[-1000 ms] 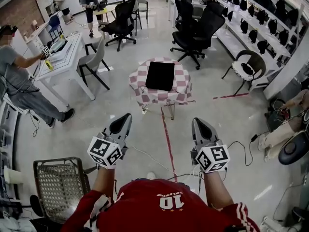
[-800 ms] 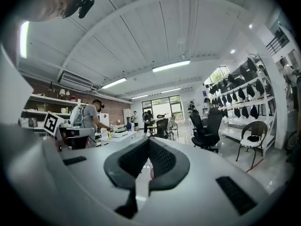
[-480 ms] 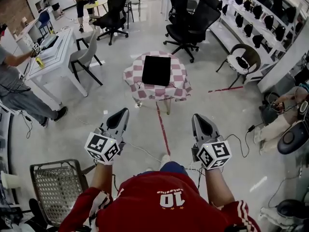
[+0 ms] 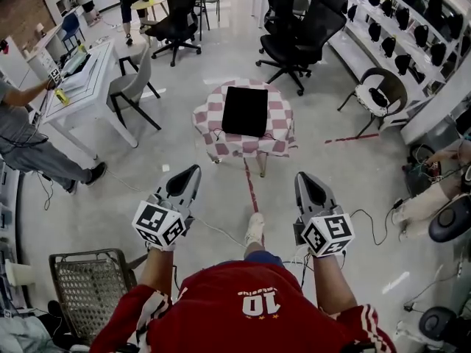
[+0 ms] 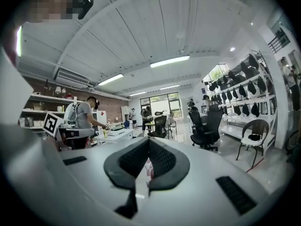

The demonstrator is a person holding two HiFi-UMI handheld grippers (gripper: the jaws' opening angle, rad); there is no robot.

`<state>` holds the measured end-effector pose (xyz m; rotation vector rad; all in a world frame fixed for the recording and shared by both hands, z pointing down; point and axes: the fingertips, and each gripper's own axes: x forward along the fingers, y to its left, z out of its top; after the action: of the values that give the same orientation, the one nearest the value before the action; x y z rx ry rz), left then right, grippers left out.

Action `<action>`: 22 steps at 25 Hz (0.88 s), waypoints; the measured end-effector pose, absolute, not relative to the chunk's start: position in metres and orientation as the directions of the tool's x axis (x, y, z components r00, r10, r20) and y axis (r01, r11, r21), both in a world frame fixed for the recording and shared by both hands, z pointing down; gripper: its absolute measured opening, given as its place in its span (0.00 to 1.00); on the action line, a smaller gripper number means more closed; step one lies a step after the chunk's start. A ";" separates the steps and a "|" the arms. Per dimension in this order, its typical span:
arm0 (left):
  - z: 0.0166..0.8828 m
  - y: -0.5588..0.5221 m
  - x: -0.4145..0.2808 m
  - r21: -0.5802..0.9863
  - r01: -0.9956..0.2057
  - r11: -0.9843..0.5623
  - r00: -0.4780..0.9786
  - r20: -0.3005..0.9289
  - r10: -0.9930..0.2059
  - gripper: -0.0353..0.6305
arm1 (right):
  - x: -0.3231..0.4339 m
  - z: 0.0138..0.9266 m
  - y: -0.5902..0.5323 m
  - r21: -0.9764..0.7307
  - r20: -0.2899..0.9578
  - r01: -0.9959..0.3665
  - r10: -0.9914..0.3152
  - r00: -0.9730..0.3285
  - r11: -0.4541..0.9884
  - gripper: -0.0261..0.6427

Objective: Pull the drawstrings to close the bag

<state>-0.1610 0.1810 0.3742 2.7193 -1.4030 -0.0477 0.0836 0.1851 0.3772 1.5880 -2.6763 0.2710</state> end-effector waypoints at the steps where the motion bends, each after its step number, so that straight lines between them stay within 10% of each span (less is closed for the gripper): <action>1: 0.376 0.174 -0.160 0.084 -0.814 -0.574 0.577 0.013 -0.816 0.06 | 0.084 0.380 0.176 -0.144 0.104 -0.869 -0.866 -0.489 0.473 0.06; 22: 0.380 -0.029 -0.098 0.021 -0.863 -0.505 0.505 0.078 -0.860 0.06 | 0.129 0.384 -0.055 -0.151 0.071 -0.788 -0.789 -0.611 0.597 0.06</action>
<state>-0.0977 -0.0288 0.3800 2.6757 -1.5325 0.0885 0.1294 -0.0546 0.3842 1.3875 -2.8099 0.2641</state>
